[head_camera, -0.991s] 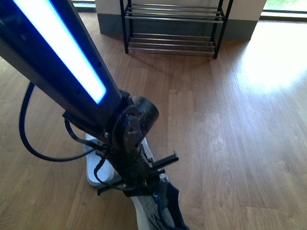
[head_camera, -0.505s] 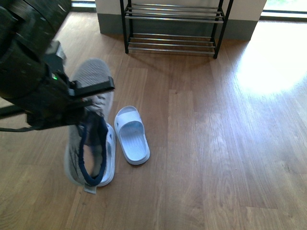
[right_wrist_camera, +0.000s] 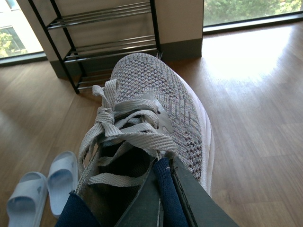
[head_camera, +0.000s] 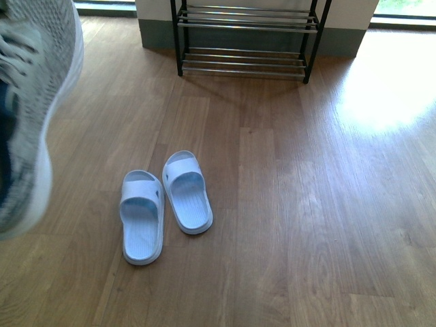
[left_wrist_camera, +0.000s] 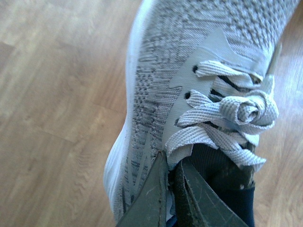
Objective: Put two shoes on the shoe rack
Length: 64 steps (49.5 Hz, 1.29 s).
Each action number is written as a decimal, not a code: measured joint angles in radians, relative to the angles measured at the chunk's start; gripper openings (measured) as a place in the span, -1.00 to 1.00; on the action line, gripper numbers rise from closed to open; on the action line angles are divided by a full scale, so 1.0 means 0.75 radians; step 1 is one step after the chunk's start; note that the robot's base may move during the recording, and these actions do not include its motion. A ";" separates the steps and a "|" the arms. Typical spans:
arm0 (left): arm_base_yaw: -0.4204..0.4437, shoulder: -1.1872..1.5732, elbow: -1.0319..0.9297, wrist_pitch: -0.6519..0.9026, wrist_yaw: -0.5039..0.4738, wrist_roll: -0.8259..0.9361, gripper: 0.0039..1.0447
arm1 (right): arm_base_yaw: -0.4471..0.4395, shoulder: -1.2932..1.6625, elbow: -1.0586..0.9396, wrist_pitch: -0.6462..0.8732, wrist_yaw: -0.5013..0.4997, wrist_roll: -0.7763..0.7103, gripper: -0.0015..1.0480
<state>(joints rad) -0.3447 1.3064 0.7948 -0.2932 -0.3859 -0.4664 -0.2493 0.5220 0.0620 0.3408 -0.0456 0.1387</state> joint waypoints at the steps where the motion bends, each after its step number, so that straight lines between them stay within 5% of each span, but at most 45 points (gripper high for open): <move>1: -0.008 -0.037 -0.002 -0.017 -0.010 -0.001 -0.97 | 0.000 0.000 0.000 0.000 0.000 0.001 -0.97; 11: -0.108 -0.341 -0.064 -0.161 -0.165 0.014 -0.97 | 0.000 0.000 0.001 0.000 0.000 0.001 -0.97; 21: -0.300 -0.653 -0.184 -0.334 -0.461 -0.020 -0.97 | 0.000 0.000 0.000 0.000 0.000 0.001 -0.97; 29: -0.290 -0.873 -0.268 -0.310 -0.619 0.025 -0.97 | 0.000 0.000 0.000 0.000 0.000 0.000 -0.97; 64: -0.183 -0.970 -0.376 -0.103 -0.607 0.234 -0.97 | 0.000 0.000 0.001 0.000 0.000 0.000 -0.97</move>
<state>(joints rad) -0.4820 0.5785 0.5129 -0.3702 -0.8413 -0.2905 -0.2493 0.5220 0.0624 0.3408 -0.0456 0.1387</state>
